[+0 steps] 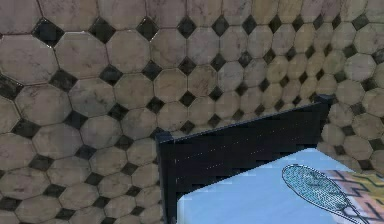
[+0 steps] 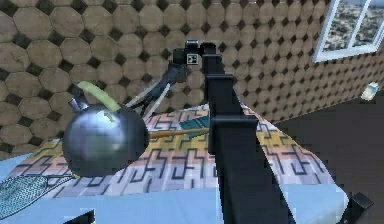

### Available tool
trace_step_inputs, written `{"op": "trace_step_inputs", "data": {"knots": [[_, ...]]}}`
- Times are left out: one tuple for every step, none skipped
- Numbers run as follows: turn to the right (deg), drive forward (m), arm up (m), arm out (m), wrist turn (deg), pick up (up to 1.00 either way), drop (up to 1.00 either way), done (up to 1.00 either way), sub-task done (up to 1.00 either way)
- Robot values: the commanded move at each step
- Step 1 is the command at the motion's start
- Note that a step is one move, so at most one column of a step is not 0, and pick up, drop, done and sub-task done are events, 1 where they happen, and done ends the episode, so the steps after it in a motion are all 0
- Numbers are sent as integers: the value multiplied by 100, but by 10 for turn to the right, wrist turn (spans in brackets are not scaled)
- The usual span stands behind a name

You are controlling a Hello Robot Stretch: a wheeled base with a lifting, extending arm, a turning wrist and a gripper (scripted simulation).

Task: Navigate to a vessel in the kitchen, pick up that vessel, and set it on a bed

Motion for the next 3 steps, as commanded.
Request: {"op": "trace_step_inputs", "data": {"knots": [[0, 0, 0, 0, 450, 0, 0, 0, 0], [0, 0, 0, 0, 450, 0, 0, 0, 0], [0, 0, 0, 0, 210, 0, 0, 0, 0]]}}
